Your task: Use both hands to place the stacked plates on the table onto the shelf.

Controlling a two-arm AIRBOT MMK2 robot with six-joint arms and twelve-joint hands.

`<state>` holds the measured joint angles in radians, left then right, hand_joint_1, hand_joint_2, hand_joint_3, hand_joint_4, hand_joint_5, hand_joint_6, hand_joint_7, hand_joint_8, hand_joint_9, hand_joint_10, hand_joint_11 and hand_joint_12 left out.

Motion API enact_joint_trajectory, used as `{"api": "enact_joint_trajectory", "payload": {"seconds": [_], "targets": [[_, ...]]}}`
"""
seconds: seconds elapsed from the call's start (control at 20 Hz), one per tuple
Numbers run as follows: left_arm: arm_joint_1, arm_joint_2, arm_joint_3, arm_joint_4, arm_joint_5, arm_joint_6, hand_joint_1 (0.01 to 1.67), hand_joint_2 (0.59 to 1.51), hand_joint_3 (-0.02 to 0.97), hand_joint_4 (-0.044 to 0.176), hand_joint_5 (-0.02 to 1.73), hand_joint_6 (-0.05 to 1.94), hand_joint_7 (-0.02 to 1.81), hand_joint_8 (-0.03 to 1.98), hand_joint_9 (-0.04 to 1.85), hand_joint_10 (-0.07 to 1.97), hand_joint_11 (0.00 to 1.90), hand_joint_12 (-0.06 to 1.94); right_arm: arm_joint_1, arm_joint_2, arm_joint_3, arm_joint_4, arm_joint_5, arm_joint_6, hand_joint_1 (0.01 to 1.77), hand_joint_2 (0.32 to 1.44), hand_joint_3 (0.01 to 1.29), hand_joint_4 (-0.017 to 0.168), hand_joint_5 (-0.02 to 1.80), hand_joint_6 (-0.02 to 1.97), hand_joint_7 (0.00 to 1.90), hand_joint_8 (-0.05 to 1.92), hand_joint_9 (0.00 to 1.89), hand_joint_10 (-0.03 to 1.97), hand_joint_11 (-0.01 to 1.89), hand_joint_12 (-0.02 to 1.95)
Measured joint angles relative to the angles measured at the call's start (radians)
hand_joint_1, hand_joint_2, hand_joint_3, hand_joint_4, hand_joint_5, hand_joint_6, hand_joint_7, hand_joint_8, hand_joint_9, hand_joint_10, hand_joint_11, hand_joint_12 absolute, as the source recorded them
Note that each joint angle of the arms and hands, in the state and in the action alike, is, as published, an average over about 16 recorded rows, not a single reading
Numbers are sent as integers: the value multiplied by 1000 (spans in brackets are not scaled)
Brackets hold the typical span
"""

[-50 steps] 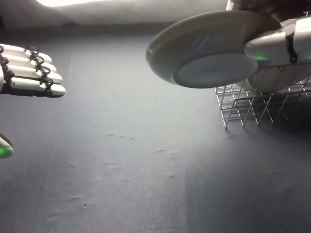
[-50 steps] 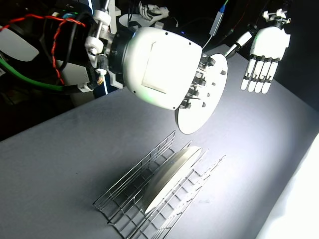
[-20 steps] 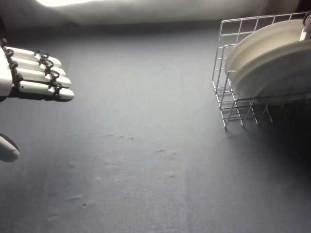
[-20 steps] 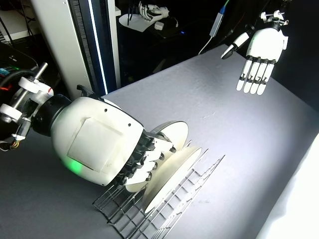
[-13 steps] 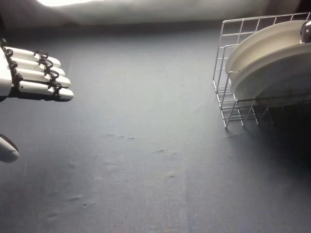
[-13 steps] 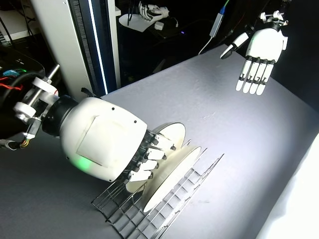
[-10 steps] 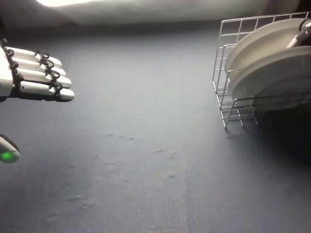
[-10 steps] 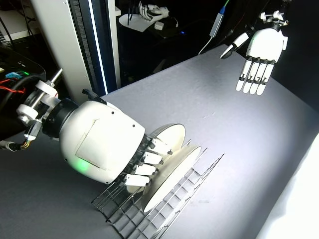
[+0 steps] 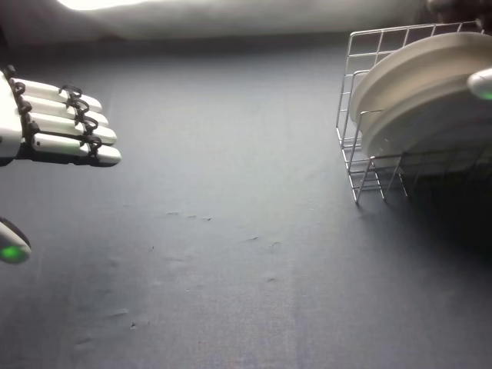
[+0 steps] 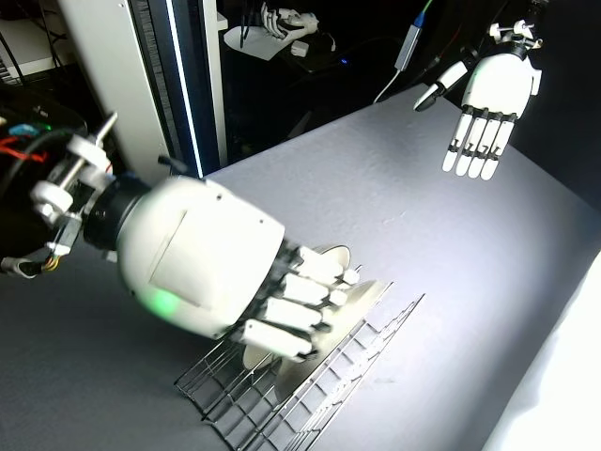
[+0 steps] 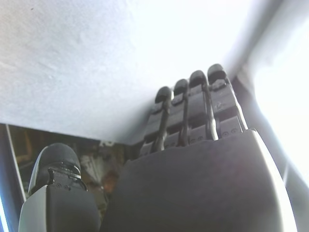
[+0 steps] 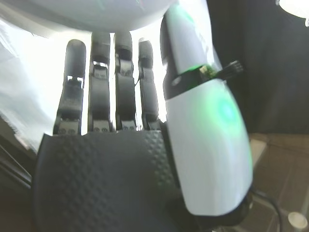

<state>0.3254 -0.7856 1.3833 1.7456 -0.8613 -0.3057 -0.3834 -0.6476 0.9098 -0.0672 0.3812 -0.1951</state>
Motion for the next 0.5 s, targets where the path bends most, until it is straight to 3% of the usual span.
{"api": "enact_joint_trajectory", "payload": {"seconds": [0.3, 0.5], "targets": [[-26, -5, -53, -22, -65, 25, 15, 1034, 20, -1, 77, 8, 68, 0, 53, 7, 34, 18, 70, -28, -28, -230, 29, -5, 725, 1041, 14, -4, 197, 58, 213, 26, 121, 184, 12, 596], [-38, -7, -106, -40, -105, 48, 21, 1065, 20, -1, 210, 49, 239, 37, 199, 51, 125, 162, 90, -55, -30, -481, 85, -14, 444, 1028, 14, -1, 268, 50, 285, 42, 218, 124, 49, 626]]}}
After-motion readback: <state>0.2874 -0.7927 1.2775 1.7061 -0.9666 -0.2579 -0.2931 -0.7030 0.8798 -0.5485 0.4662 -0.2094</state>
